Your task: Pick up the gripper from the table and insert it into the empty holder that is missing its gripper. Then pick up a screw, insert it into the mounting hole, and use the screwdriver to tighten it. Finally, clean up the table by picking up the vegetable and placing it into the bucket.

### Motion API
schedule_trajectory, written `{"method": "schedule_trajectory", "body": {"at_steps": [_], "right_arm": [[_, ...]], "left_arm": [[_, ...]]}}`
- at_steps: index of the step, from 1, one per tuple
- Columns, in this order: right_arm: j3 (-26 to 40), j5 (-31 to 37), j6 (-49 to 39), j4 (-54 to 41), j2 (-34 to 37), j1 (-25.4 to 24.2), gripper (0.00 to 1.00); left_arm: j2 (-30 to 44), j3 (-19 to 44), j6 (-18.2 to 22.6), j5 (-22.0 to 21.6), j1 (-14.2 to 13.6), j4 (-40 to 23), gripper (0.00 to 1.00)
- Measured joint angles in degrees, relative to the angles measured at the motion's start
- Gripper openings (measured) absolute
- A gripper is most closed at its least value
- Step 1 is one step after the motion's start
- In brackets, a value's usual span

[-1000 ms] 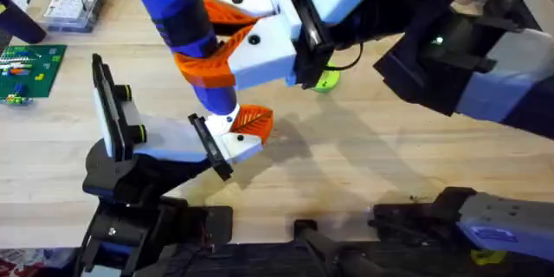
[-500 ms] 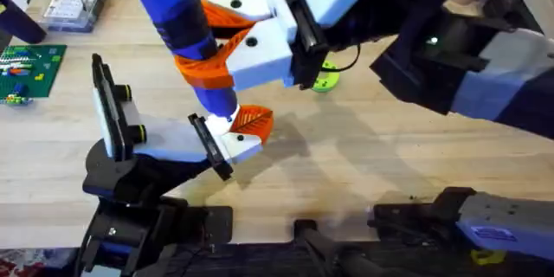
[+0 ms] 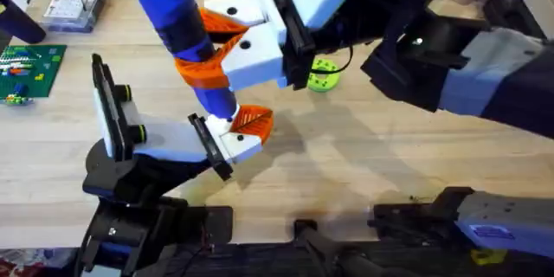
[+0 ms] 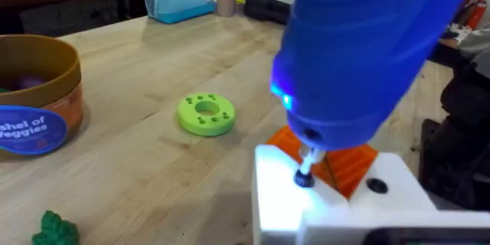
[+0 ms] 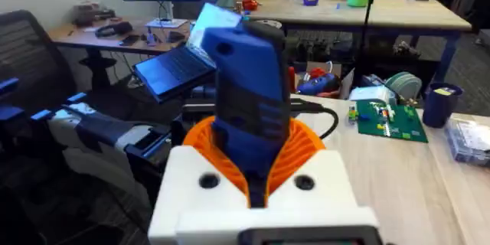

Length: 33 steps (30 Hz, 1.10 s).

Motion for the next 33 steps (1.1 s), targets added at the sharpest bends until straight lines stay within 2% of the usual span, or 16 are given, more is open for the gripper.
{"method": "schedule_trajectory", "body": {"at_steps": [33], "right_arm": [[0.0,1.5,0.4,-1.1,0.0,0.0,0.061]], "left_arm": [[0.0,0.0,0.0,0.0,0.0,0.0,0.011]]}}
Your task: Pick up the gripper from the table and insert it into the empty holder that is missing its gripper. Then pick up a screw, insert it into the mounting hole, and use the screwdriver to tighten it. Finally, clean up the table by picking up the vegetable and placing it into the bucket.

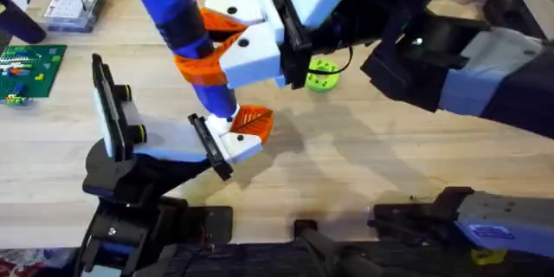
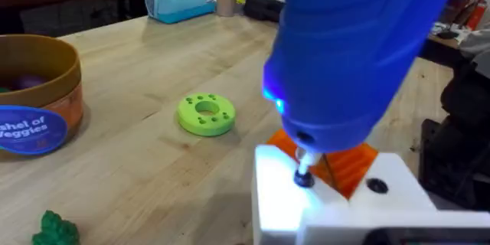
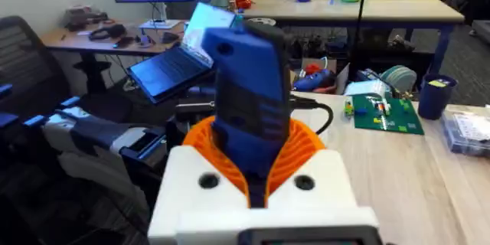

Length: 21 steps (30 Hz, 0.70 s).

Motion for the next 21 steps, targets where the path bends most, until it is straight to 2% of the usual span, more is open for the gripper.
{"method": "schedule_trajectory", "body": {"at_steps": [21], "right_arm": [[0.0,0.2,0.0,-0.9,0.0,0.4,0.061]], "left_arm": [[0.0,0.0,0.0,0.0,0.0,0.0,0.011]]}}
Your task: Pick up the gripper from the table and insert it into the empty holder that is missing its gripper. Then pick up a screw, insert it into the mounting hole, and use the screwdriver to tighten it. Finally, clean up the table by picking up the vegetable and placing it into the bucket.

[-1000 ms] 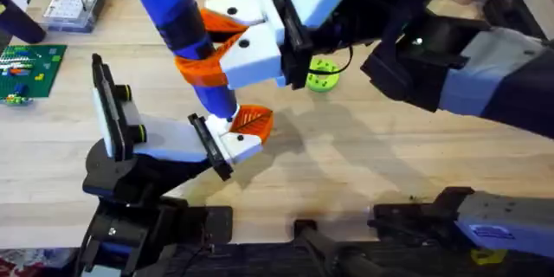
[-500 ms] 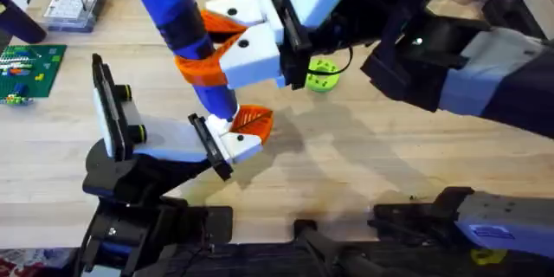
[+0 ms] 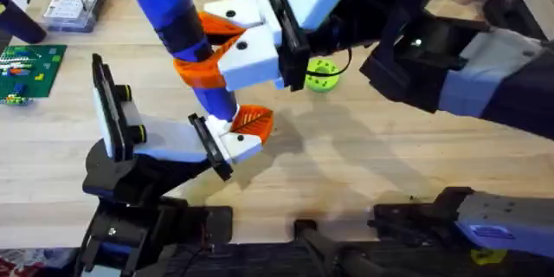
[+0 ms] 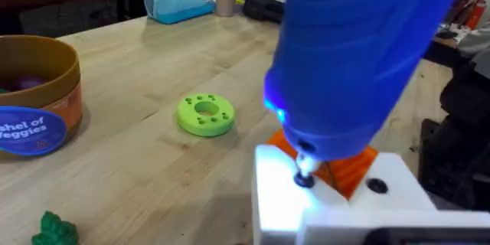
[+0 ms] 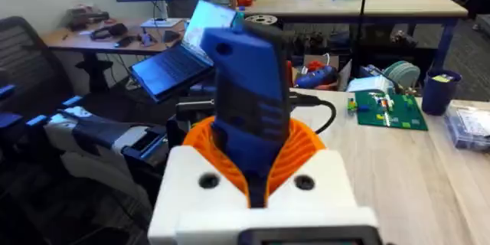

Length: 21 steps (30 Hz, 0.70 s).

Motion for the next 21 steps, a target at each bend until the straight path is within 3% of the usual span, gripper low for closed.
{"method": "schedule_trajectory", "body": {"at_steps": [21], "right_arm": [[0.0,2.1,1.2,0.6,0.0,0.2,0.061]], "left_arm": [[0.0,0.0,0.0,0.0,0.0,0.0,0.011]]}}
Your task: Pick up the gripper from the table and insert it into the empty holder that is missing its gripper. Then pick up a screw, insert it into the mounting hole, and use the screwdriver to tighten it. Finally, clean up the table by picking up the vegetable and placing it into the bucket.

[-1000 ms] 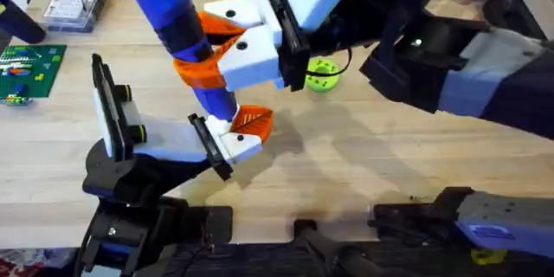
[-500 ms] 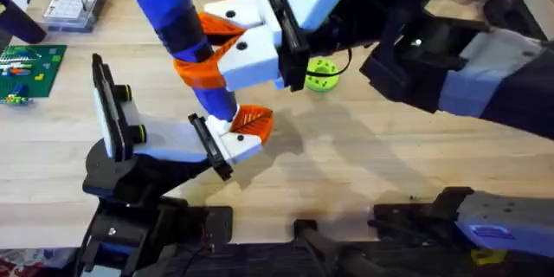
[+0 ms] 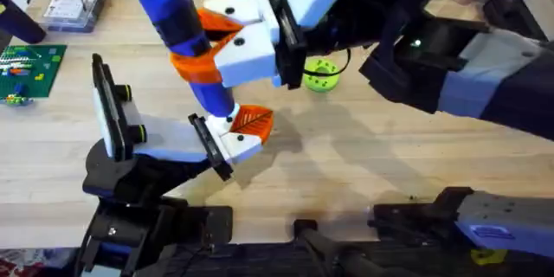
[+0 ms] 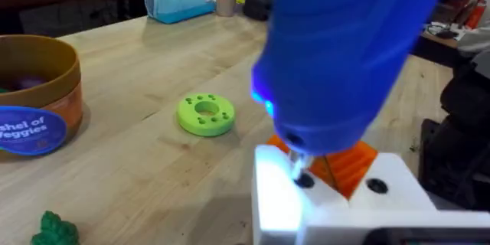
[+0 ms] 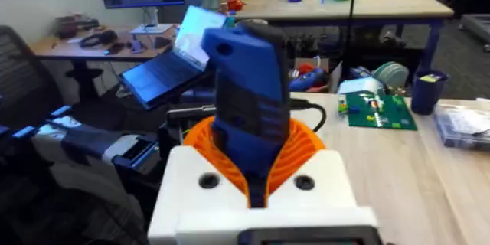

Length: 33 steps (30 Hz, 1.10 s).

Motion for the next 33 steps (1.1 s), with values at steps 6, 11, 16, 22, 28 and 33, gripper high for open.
{"method": "schedule_trajectory", "body": {"at_steps": [6,11,16,22,28,33], "right_arm": [[1.6,1.7,1.2,-1.8,-0.1,-0.6,0.062],[9.8,0.8,-0.5,-15.5,-0.3,-3.8,0.061],[18.9,5.9,-10.5,-44.5,-0.9,-8.1,0.061],[30.6,23.0,-25.6,-72.6,-0.7,-11.4,0.063],[38.2,39.3,-36.4,-86.6,-1.3,-17.2,0.063],[38.7,51.9,-42.1,-93.2,-1.3,-22.0,0.063]], "left_arm": [[0.0,0.0,0.0,0.0,0.0,0.0,0.011],[0.0,0.0,0.0,0.0,0.0,0.0,0.011],[0.0,0.0,0.0,-0.1,0.0,0.0,0.011],[0.0,0.0,0.0,-0.1,0.0,0.0,0.011],[0.0,0.0,0.0,-0.1,0.0,0.0,0.011],[0.0,0.0,0.0,-0.1,0.0,0.0,0.011]]}}
